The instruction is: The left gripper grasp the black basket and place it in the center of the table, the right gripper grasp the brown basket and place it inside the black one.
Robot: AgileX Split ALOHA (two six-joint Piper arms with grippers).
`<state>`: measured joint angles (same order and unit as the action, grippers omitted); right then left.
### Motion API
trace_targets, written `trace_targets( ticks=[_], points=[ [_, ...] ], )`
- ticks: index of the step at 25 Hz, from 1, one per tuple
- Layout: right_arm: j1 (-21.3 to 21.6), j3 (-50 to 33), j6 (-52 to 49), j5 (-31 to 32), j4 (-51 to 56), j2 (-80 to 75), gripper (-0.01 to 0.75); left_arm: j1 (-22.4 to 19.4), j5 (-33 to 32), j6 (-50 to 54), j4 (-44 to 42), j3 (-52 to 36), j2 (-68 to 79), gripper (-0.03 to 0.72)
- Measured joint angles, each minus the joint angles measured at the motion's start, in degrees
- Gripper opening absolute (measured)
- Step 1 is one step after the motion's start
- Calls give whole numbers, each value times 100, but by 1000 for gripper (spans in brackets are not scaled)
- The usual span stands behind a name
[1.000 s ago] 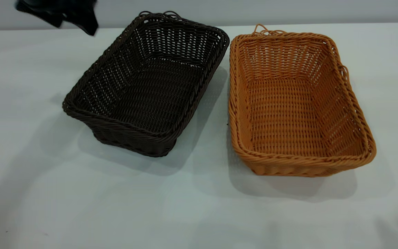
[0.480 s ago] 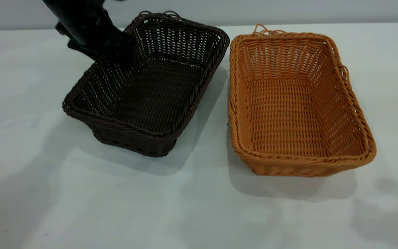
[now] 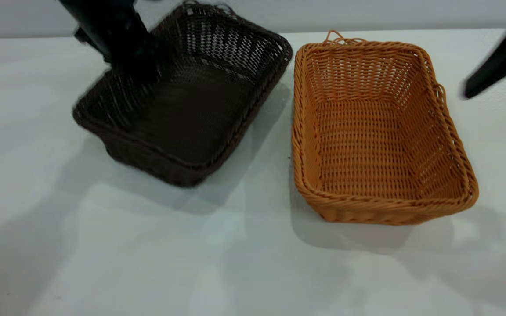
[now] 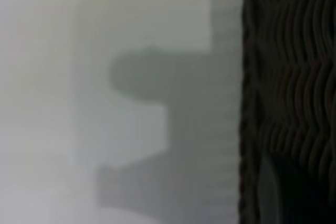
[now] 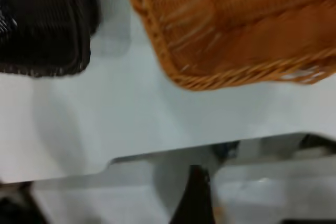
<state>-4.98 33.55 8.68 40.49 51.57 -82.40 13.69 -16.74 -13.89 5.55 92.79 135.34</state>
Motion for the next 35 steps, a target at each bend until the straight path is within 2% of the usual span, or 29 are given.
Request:
trace_targets(
  ticks=[6,10,22,25,28,32,35],
  points=[
    [-603,50,87,-83,1937,-1565,584,-275,110,-7,-67,155,-474,81],
    [-705,268,167,-175,2936,-2490,584,-288,108,-26,-73,155,-490,81],
    [-705,949,235,-406,3267,-3909,570,-288,131,-320,-78,155,-490,80],
    [-705,960,346,-575,3267,-4012,526,-288,131,-354,-78,155,-490,80],
    [-687,960,559,-828,3267,-4056,451,-288,115,-537,-78,155,-490,80],
    [-451,1019,916,-1368,3267,-4097,303,-288,9,-627,-78,155,-495,80],
    [-17,1153,1378,-1528,3267,-4147,168,-288,-249,-655,-78,155,-540,80]
  ],
)
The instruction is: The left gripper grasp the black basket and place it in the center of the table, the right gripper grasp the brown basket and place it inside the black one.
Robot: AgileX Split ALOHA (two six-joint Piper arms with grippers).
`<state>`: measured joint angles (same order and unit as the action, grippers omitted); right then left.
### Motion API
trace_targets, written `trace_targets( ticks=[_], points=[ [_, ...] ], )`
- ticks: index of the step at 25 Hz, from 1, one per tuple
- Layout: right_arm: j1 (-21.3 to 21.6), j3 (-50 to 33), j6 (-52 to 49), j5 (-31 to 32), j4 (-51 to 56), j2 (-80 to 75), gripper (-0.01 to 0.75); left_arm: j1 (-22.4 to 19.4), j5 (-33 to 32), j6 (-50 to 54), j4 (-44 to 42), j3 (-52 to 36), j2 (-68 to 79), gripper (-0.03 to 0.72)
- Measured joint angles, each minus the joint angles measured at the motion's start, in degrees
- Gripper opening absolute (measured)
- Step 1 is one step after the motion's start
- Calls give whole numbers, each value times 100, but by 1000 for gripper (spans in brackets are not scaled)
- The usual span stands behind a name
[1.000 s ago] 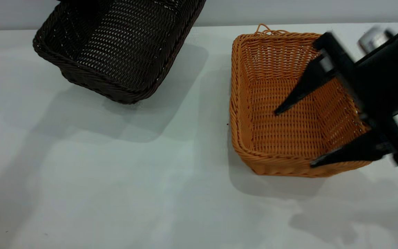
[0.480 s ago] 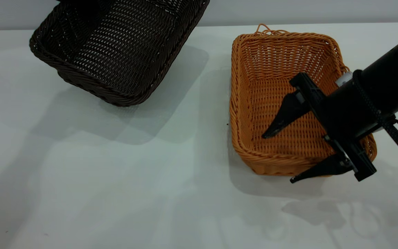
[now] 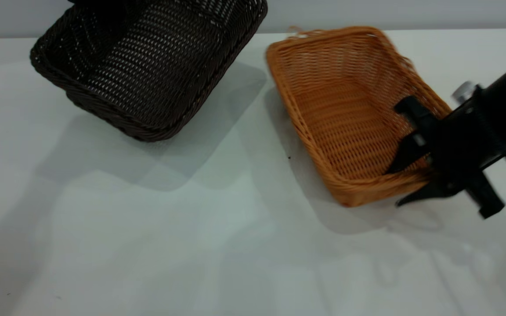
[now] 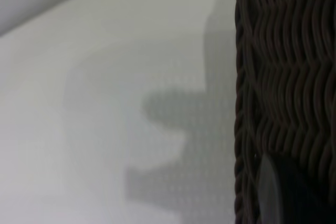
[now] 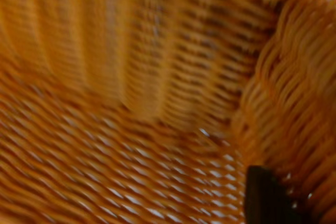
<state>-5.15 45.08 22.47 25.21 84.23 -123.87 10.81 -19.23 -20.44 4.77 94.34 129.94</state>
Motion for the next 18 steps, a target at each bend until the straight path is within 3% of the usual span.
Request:
trace_targets(
  ticks=[2,8,11,15,18],
  points=[
    [351,138,458,-82,-19,-7,78,0,-141,-92,-5,0,-50,80],
    [1638,889,1825,-32,-189,138,67,28,-829,-889,-6,0,-277,80],
    [2154,1489,2146,361,-255,298,67,263,-1178,-1844,-6,0,-366,80],
    [2355,2257,2251,1340,-649,315,67,881,-1595,-3639,215,0,-304,80],
    [2344,2533,2293,1698,-945,315,67,1408,-1582,-4636,737,0,-155,80]
  ],
)
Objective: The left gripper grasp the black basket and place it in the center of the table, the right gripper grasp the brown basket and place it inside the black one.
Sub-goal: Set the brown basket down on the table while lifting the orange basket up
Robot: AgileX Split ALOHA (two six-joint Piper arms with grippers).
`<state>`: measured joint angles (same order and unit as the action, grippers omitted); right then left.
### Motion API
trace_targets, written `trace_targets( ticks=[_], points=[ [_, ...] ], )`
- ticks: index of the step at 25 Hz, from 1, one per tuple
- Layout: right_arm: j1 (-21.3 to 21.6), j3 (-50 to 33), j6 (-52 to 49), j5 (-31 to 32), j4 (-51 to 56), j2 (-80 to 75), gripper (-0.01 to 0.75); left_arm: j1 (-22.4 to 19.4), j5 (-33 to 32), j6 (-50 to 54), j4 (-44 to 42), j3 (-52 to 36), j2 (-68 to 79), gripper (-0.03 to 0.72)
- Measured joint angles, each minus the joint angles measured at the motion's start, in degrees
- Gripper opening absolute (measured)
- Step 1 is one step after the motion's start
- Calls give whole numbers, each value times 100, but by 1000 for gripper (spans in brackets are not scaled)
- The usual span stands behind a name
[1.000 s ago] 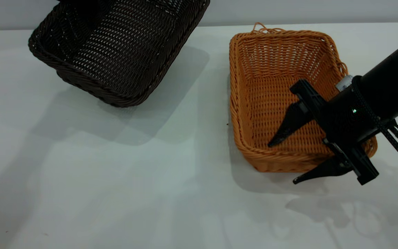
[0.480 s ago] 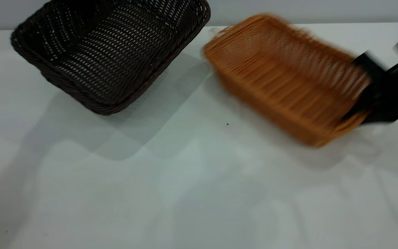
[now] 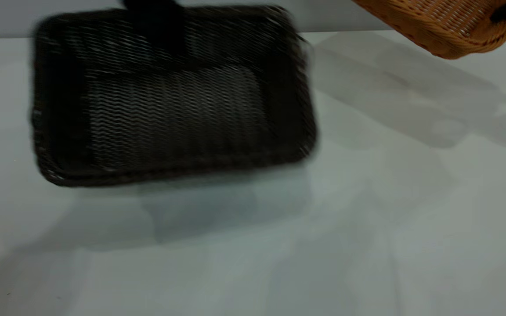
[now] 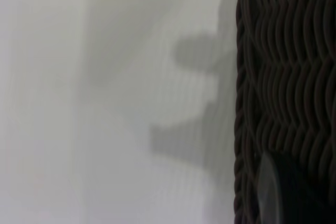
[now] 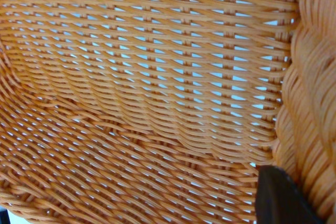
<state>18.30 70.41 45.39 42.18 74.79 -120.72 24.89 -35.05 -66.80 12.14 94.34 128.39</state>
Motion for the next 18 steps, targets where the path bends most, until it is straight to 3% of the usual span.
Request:
trace_targets(
  ticks=[6,11,13,18],
  points=[
    [54,159,13,120,-183,0,67,619,453,-1406,551,0,380,80],
    [109,165,13,475,-269,0,67,727,616,-1479,597,0,556,102],
    [126,165,13,610,-305,0,67,729,617,-1434,691,0,556,156],
    [126,172,6,762,-392,0,67,729,932,-1252,851,6,550,403]
  ],
)
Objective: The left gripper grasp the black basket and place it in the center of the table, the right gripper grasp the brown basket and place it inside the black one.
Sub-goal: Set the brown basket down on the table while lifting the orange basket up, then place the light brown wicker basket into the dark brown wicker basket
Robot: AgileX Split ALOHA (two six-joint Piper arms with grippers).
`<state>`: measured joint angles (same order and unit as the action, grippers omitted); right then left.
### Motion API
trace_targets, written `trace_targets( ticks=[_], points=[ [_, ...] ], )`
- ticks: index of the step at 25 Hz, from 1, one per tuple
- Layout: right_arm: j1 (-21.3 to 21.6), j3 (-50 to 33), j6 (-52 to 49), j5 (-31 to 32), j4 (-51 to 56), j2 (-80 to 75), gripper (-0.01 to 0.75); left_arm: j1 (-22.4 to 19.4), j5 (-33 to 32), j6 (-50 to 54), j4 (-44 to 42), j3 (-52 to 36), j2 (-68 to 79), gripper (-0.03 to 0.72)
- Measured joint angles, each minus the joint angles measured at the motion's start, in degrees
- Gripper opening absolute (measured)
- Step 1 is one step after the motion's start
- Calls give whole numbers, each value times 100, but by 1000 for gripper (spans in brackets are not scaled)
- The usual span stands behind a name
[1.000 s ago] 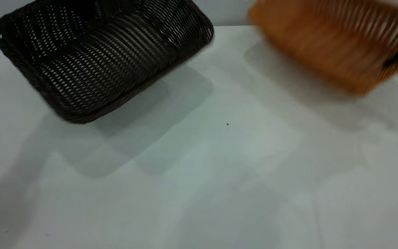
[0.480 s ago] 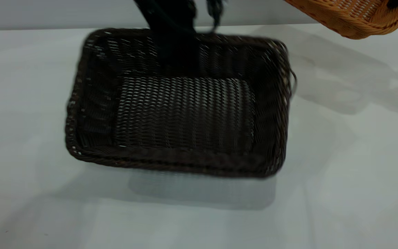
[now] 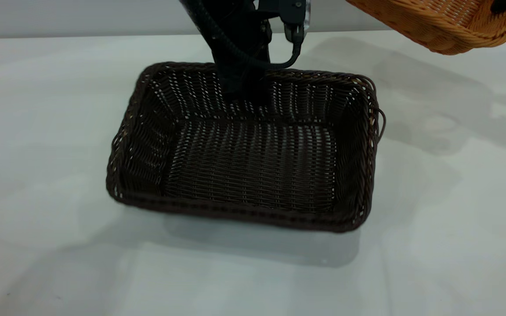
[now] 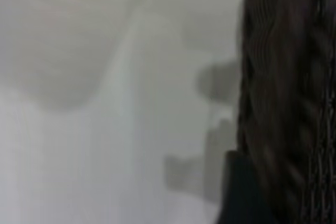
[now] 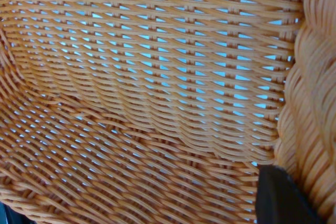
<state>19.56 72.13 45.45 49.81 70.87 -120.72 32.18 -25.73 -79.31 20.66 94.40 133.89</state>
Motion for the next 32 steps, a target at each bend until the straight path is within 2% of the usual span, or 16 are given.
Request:
trace_targets(
  ticks=[3,6,8,11,17,21,29,32],
  points=[
    [0,0,-91,202,-164,0,67,-15,349,134,0,0,-29,502],
    [0,1,-266,453,-342,0,67,-168,279,494,27,0,-192,539],
    [-17,6,-415,588,-504,0,67,-429,13,902,39,0,-408,544],
    [-217,17,-698,639,-880,0,67,-1032,-470,1505,43,5,-744,545],
    [-1261,63,-1627,893,-1782,0,67,-2226,-925,2137,43,5,-965,546],
    [-2031,63,-2223,960,-1985,0,67,-2675,-971,2243,80,5,-965,546],
    [-3123,79,-3458,629,-2805,5,67,-2860,-984,2263,128,5,-965,547],
    [-3320,79,-3638,314,-2855,-39,67,-2860,-983,2242,135,5,-965,548]
  ],
)
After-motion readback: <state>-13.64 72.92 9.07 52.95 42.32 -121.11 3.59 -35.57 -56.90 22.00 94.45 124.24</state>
